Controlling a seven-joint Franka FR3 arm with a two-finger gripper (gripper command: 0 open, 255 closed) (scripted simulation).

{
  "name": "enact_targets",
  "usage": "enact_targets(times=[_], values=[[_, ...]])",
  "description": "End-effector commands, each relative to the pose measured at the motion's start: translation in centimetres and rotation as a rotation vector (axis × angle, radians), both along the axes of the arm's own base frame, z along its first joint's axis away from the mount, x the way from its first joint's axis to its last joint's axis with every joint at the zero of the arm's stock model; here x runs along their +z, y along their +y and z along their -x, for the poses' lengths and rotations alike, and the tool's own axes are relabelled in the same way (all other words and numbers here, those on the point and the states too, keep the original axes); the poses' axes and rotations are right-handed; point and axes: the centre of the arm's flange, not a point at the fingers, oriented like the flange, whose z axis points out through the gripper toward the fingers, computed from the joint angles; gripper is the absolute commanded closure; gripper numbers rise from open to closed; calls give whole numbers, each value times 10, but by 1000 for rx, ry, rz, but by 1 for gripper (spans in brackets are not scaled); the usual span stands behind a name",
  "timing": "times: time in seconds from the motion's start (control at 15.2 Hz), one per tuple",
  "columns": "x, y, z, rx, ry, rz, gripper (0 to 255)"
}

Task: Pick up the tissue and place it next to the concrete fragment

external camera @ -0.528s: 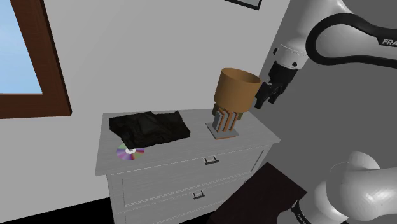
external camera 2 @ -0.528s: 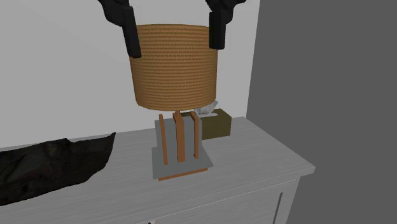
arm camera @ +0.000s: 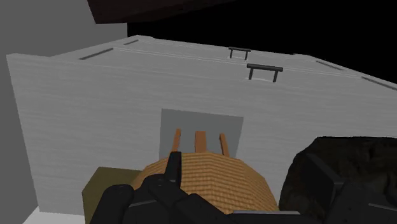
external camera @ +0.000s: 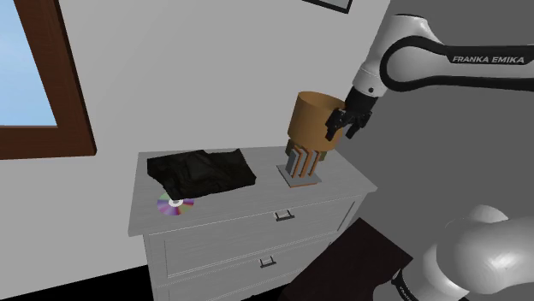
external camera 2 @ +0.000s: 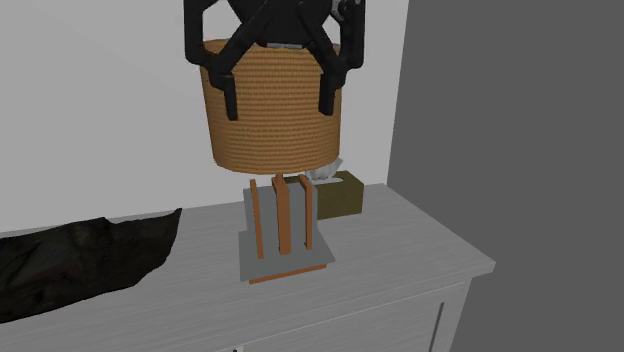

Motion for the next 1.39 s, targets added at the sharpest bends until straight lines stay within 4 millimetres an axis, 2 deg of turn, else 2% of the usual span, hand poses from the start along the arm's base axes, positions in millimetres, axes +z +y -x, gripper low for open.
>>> enact_targets(times=[0.0, 0.59, 1.12, 1.19, 1.32], values=[[-12, -15, -18, -55, -22, -25, 0], [-63, -92, -90, -296, -111, -137, 0], [-110, -168, -141, -509, -190, -236, 0], [-87, -127, -107, -419, 34, -322, 0], [-92, -133, -112, -437, 11, -319, 0]])
